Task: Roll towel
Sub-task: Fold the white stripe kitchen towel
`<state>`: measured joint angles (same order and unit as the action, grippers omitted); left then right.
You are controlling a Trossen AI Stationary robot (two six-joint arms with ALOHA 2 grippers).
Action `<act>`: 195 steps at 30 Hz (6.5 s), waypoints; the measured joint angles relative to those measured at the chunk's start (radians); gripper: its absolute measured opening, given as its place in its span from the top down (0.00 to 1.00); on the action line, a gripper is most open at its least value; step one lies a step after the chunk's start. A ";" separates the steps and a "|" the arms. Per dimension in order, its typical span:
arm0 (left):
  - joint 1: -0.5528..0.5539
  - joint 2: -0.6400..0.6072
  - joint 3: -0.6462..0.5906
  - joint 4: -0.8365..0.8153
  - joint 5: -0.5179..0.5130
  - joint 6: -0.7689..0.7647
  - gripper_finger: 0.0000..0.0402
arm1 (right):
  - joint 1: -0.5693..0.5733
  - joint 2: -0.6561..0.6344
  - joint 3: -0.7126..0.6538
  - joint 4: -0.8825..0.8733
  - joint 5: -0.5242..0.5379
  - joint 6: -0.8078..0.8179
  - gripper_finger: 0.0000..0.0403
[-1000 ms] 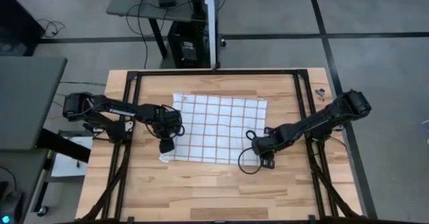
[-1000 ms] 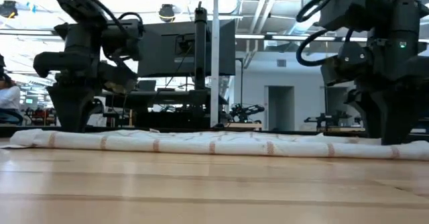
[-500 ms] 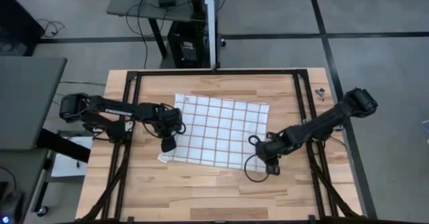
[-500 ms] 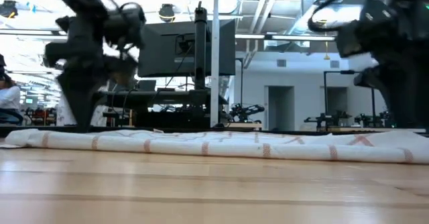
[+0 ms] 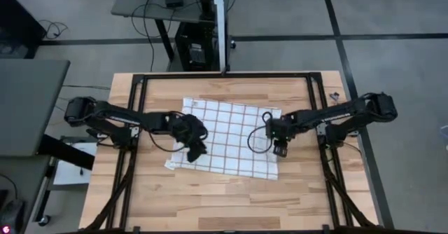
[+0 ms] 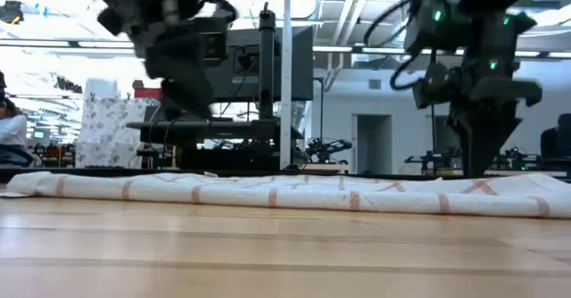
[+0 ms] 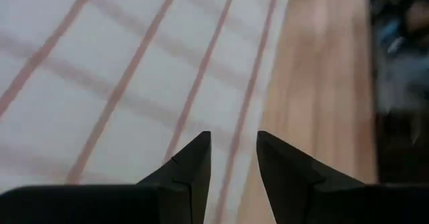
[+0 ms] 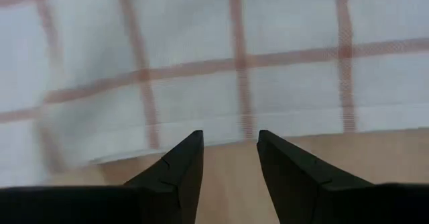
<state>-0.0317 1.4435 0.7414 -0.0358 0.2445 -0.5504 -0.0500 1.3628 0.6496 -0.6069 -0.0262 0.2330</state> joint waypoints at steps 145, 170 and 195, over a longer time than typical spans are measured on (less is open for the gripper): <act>-0.195 0.082 0.153 -0.325 -0.359 -0.296 0.58 | 0.167 0.048 0.133 0.054 0.154 0.206 0.49; -0.005 0.221 0.151 -0.475 -0.392 0.107 0.58 | 0.459 0.049 -0.039 0.475 0.054 0.632 0.49; -0.254 0.184 0.230 -0.513 -0.429 -0.228 0.58 | 0.208 0.165 0.048 0.306 0.114 0.284 0.49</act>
<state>-0.2854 1.6272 0.9716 -0.5491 -0.1850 -0.7787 0.1581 1.5282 0.6979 -0.3013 0.0879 0.5175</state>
